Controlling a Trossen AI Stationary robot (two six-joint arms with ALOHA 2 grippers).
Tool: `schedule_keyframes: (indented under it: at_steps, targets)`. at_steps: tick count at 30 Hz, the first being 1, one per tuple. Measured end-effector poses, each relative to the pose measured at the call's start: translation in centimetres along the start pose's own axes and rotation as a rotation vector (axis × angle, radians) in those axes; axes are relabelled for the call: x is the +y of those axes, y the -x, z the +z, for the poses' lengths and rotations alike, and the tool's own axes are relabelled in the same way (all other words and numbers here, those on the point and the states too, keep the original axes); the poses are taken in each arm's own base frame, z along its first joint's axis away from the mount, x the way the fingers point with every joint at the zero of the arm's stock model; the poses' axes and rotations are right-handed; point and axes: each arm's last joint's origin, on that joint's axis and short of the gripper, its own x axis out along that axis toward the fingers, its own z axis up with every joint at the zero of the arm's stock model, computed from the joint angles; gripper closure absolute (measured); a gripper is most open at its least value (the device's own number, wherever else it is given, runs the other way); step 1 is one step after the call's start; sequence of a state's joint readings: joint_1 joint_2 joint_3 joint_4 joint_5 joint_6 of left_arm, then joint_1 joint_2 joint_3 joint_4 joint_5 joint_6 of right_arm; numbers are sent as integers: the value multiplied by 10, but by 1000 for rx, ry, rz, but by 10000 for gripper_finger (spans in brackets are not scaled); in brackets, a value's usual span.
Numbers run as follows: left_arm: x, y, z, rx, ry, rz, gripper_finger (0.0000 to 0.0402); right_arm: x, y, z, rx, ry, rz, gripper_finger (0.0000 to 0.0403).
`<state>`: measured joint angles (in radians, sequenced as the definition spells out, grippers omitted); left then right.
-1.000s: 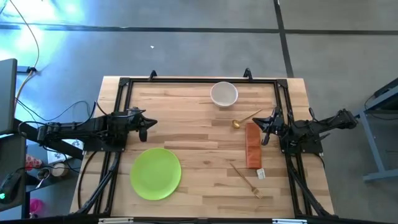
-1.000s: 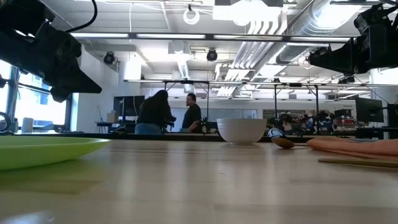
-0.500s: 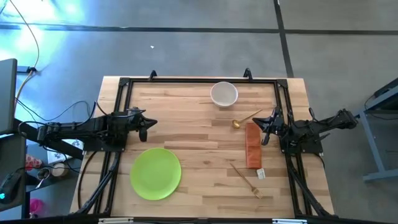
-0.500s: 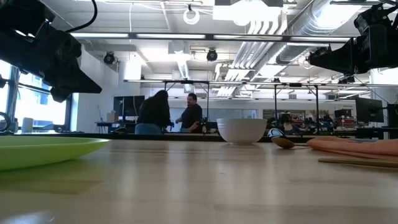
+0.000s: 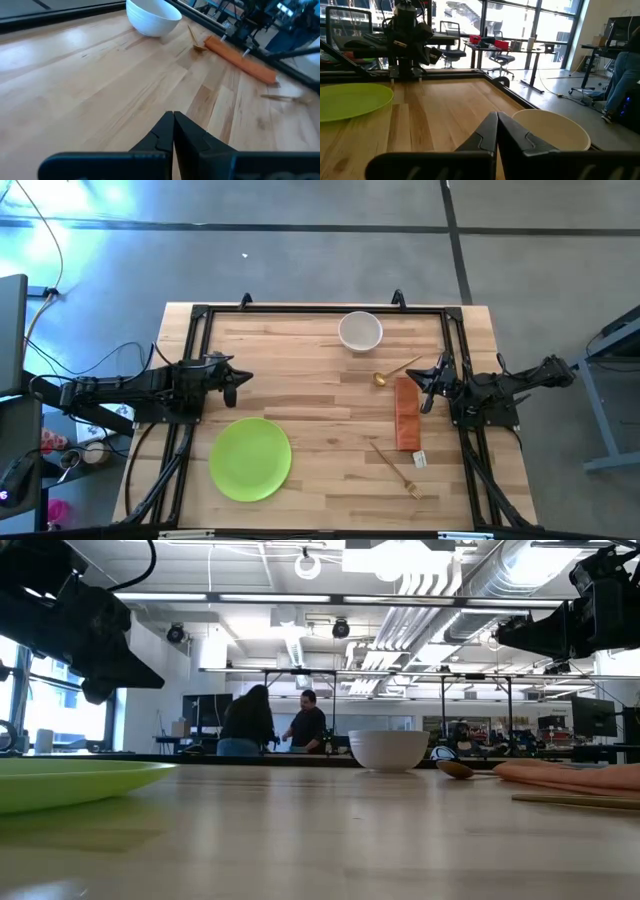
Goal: Set table place
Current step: Place the green plate in the center of the workspace
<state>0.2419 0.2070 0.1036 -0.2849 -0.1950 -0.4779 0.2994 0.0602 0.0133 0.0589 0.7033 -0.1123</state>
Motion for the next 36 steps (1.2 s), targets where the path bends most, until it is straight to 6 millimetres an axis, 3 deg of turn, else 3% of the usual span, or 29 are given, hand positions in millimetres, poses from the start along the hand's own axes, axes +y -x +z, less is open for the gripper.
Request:
schedule_keyframes:
  at_steps: [11,19,22,26,30,36]
  targets:
    - [-9,3,-1,171,309,-247,401,0,0,0,0,0,0,402]
    - [-38,34,51,-89,328,-205,401,0,0,5,-44,-37,20,402]
    - [-47,45,67,-103,308,-100,401,-2,1,12,-108,-145,4,402]
    - [-59,48,70,76,293,140,402,-7,3,24,-206,-390,-86,402]
    - [-80,37,63,345,233,358,402,-10,4,29,-252,-487,-121,402]
    - [-116,13,34,766,116,363,400,-8,3,26,-240,-717,-41,402]
